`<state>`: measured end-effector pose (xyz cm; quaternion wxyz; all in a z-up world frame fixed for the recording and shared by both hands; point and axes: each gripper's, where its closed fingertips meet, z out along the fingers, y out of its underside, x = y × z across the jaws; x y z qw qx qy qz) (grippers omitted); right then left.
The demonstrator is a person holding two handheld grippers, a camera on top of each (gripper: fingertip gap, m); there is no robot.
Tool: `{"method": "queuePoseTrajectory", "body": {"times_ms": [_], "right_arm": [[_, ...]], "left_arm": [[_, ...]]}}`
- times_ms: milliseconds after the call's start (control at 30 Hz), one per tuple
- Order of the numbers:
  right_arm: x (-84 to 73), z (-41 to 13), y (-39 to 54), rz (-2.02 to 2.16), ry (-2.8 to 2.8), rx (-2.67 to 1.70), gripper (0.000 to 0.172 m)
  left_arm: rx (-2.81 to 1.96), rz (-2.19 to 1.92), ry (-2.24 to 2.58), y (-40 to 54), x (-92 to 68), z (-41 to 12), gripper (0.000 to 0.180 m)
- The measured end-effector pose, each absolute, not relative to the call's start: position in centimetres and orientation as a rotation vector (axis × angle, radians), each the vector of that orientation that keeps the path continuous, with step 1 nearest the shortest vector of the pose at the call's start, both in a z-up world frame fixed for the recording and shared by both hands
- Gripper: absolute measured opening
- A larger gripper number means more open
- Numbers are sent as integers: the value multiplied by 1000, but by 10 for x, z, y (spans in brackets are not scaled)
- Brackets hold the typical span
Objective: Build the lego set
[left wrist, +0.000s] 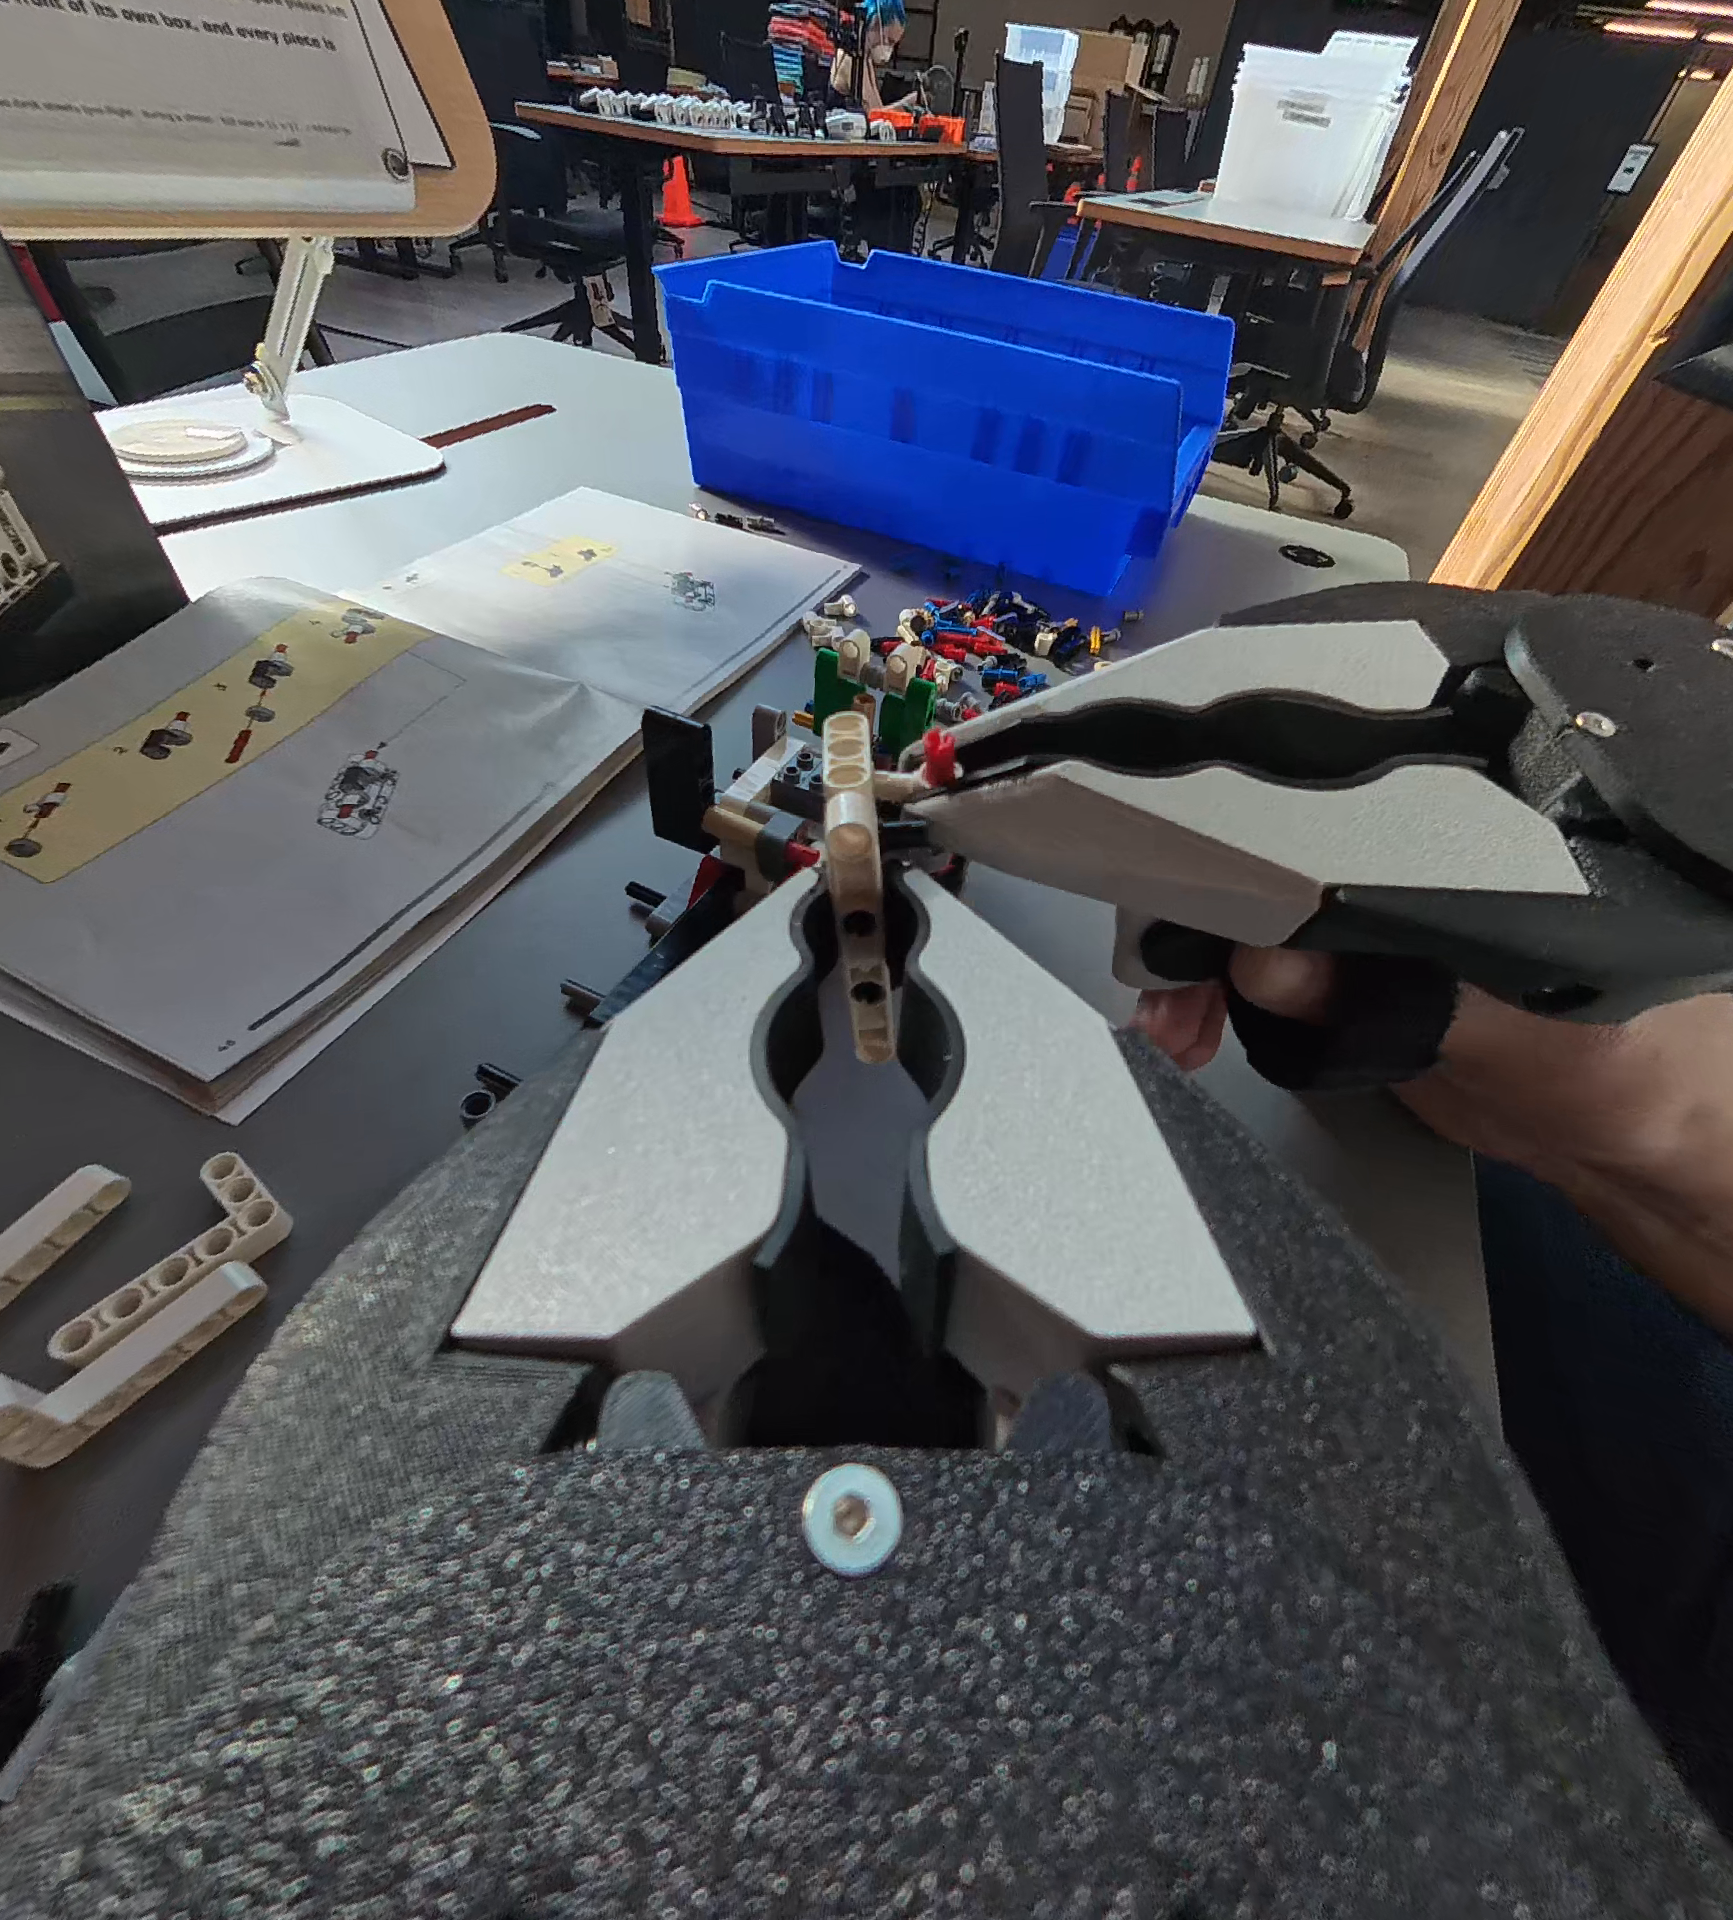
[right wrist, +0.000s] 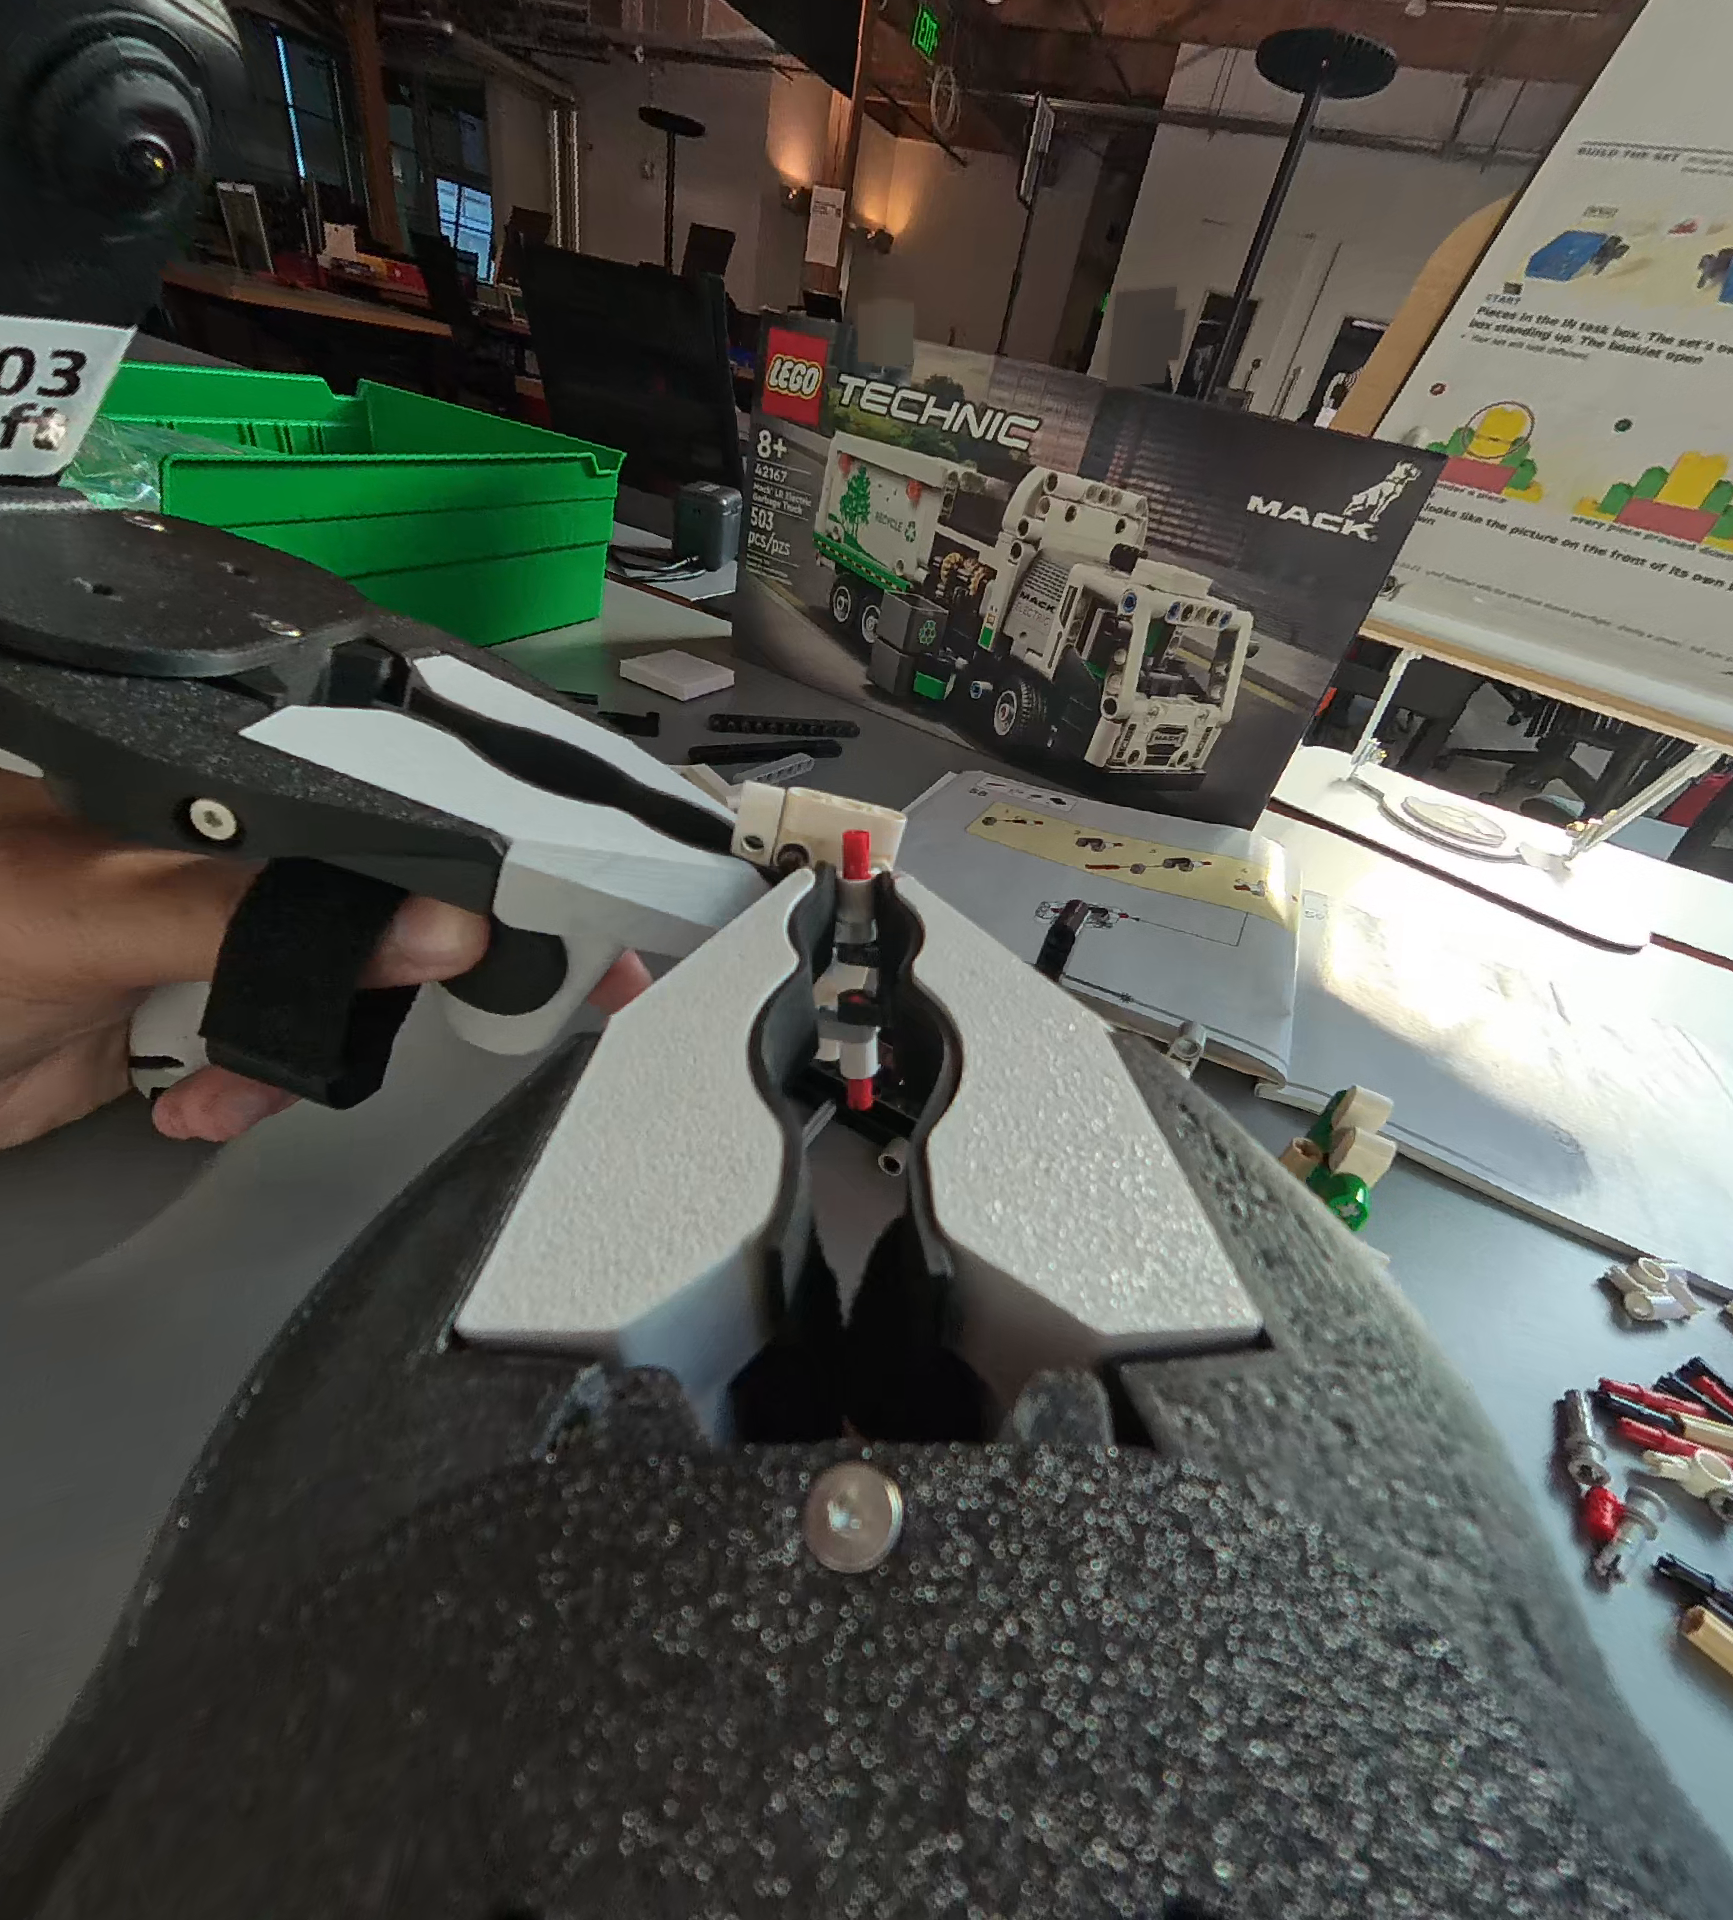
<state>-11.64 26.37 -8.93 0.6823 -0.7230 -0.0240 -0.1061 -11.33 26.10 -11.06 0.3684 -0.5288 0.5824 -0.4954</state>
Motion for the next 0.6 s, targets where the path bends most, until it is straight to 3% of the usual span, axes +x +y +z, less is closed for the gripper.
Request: {"method": "queuePoseTrajectory", "body": {"times_ms": [600], "right_arm": [[-119, -84, 255, 47, -24, -1588, 6]], "left_arm": [[-1263, -1340, 1566, 251, -118, -105, 7]]}}
